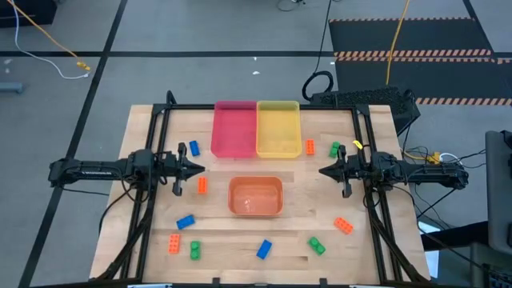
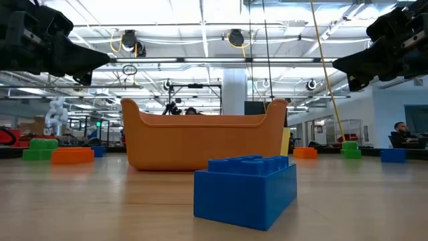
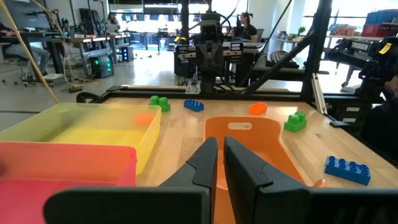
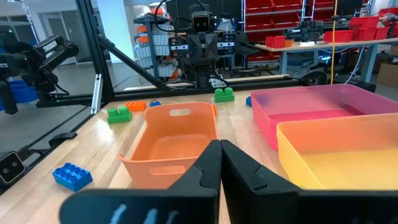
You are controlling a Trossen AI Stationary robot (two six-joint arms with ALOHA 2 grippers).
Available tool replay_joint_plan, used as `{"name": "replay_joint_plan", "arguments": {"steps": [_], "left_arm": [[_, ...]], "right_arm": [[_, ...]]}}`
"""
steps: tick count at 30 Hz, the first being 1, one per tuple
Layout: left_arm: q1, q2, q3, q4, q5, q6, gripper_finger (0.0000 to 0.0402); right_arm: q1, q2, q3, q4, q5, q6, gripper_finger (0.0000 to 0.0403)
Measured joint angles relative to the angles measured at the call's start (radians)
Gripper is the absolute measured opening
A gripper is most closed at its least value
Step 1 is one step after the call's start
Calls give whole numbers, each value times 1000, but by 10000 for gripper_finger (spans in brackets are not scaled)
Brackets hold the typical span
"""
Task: Sort & place blocks by color
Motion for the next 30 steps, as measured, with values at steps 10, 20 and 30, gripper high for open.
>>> {"name": "replay_joint_plan", "arguments": {"steps": [10,20,30], "left_arm": [[0,0,0,0,0,0,33],[0,0,0,1,0,0,33],[0,0,0,1,0,-20,33]], "right_arm": [[0,0,0,1,0,-1,0],[0,0,0,4,0,132,0],[0,0,0,6,0,132,0]]}}
